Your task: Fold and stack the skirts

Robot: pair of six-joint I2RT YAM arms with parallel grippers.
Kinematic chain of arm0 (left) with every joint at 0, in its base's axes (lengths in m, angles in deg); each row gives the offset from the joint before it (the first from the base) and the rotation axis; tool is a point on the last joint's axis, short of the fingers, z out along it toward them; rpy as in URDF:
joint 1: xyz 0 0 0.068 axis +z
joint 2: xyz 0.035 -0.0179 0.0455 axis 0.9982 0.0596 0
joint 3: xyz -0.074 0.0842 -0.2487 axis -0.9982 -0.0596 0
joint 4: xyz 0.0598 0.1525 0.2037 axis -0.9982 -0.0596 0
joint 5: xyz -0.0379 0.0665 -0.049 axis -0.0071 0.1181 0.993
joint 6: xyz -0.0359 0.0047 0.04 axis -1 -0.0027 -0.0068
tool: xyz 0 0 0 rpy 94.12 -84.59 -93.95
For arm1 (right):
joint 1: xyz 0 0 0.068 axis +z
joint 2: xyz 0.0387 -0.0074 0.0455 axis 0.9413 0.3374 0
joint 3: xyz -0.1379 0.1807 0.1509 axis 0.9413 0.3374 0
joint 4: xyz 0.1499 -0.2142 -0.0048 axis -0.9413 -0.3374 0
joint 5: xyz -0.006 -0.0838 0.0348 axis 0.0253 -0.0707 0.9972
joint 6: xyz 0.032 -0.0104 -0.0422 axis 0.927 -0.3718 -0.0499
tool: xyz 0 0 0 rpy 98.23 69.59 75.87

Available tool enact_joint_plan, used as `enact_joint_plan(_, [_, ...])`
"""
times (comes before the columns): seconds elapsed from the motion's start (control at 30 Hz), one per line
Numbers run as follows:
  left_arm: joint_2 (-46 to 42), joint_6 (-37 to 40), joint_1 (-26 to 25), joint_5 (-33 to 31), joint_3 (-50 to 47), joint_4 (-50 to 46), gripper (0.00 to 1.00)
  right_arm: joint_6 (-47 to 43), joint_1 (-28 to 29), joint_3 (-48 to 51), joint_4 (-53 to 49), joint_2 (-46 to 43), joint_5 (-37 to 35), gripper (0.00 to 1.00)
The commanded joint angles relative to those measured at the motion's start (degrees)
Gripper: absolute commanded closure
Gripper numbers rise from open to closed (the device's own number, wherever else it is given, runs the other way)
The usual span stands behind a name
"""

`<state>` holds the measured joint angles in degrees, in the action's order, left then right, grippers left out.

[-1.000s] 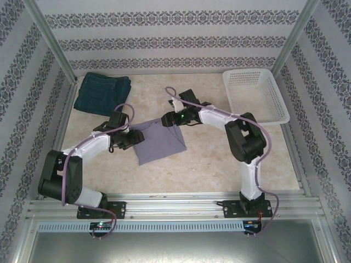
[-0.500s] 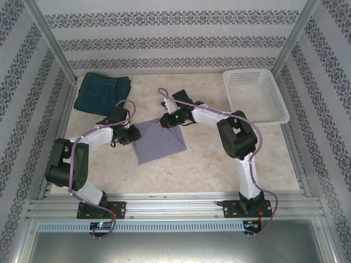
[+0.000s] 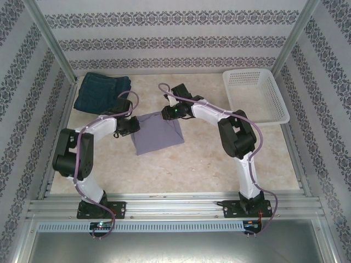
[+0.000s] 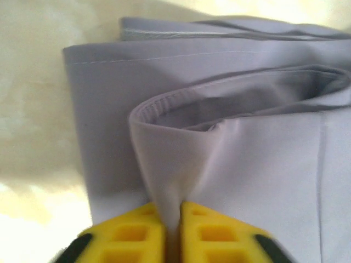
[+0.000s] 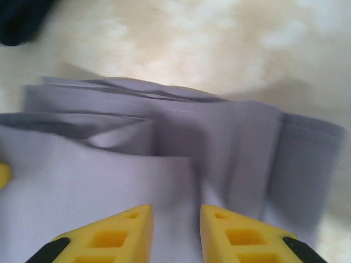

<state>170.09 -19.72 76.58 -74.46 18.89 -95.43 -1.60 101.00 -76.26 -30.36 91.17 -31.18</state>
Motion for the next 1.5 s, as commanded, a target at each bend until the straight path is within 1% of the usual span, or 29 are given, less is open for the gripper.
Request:
enact_joint_plan(0.0, [0.4, -0.2, 0.5, -4.5, 1.4, -5.6, 0.74, 2.9, -0.4, -2.5, -3.8, -0.7, -8.6, 0.64])
enact_joint_plan(0.03, [-0.3, -0.5, 0.5, -4.5, 1.8, -6.0, 0.68, 3.9, -0.3, -2.7, -5.2, -1.7, -10.5, 0.6])
enact_joint_plan(0.07, [-1.3, -0.8, 0.5, -4.6, 2.5, -7.2, 0.58, 5.2, -0.1, -2.4, -6.5, -3.2, -12.9, 0.56])
enact_joint_plan(0.1, [-2.5, -1.1, 0.5, -5.0, 3.0, -8.3, 0.52, 6.6, 0.0, -1.6, -7.5, -4.9, -14.7, 0.55])
enact_joint_plan(0.13, [-4.3, -1.4, 0.5, -5.9, 2.9, -9.5, 0.43, 8.7, 0.1, -0.1, -7.7, -7.1, -15.1, 0.53])
enact_joint_plan(0.17, [-6.6, -1.9, 0.4, -7.5, 2.4, -10.5, 0.34, 10.4, 0.1, 2.3, -6.3, -9.5, -12.4, 0.53])
enact_joint_plan(0.2, [-8.7, -2.5, 0.4, -8.8, 1.6, -10.9, 0.29, 12.0, 0.2, 4.6, -4.0, -11.4, -8.4, 0.53])
enact_joint_plan(0.23, [-11.2, -2.9, 0.5, -9.3, 0.3, -10.6, 0.25, 14.4, 0.3, 7.2, -0.8, -13.2, -2.9, 0.55])
enact_joint_plan(0.27, [-13.5, -3.4, 0.4, -9.1, -1.1, -9.8, 0.22, 16.8, 0.6, 9.3, 2.4, -14.2, 2.4, 0.57])
enact_joint_plan(0.33, [-16.6, -4.1, 0.5, -5.9, -4.0, -7.4, 0.18, 21.2, 1.6, 10.8, 6.9, -13.9, 10.6, 0.69])
enact_joint_plan(0.37, [-17.5, -4.2, 0.5, -3.2, -5.6, -5.5, 0.18, 23.0, 2.2, 10.8, 8.6, -12.9, 13.8, 0.74])
enact_joint_plan(0.43, [-17.4, -4.1, 0.7, 1.5, -8.0, -2.1, 0.18, 25.6, 3.5, 10.4, 11.2, -10.5, 17.0, 0.83])
enact_joint_plan(0.53, [-14.8, -4.3, 2.6, 8.0, -9.4, 0.6, 0.2, 28.2, 4.4, 9.1, 13.9, -6.3, 18.8, 0.92])
enact_joint_plan(0.57, [-13.8, -4.5, 3.5, 10.4, -9.9, 2.0, 0.21, 29.0, 4.6, 8.7, 14.7, -4.9, 18.9, 0.96])
enact_joint_plan(0.63, [-12.4, -4.7, 4.9, 13.8, -11.0, 5.1, 0.21, 29.6, 4.5, 8.5, 15.7, -3.1, 17.5, 0.99])
enact_joint_plan(0.77, [-8.7, -3.2, 6.6, 18.5, -11.2, 8.3, 0.21, 31.0, 3.2, 8.7, 10.3, -1.0, 8.9, 1.0])
enact_joint_plan(0.83, [-6.6, -2.8, 6.9, 20.0, -11.0, 8.9, 0.22, 32.3, 2.3, 9.9, 9.1, -0.2, 7.2, 1.0])
enact_joint_plan(0.93, [-4.8, -2.7, 6.9, 20.1, -11.0, 10.2, 0.23, 33.0, 1.3, 10.2, 7.4, 1.9, 7.6, 1.0])
enact_joint_plan(1.07, [-2.1, -3.1, 6.9, 21.6, -10.3, 11.4, 0.29, 32.1, 1.1, 10.3, 4.9, 3.9, 6.9, 1.0])
enact_joint_plan(1.17, [-1.1, -3.3, 6.9, 22.0, -10.5, 12.1, 0.33, 32.2, 0.7, 11.7, 5.9, 3.5, 7.4, 1.0])
enact_joint_plan(1.23, [-0.4, -3.7, 6.9, 24.3, -11.0, 14.1, 0.35, 31.9, 0.6, 11.9, 5.6, 3.4, 7.5, 1.0])
enact_joint_plan(1.3, [1.0, -4.9, 6.8, 27.5, -11.1, 16.7, 0.41, 32.0, 0.8, 11.7, 5.6, 3.5, 8.2, 1.0])
enact_joint_plan(1.47, [2.9, -6.2, 5.8, 29.8, -9.4, 19.3, 0.49, 32.4, 1.1, 11.5, 6.1, 3.8, 8.3, 1.0])
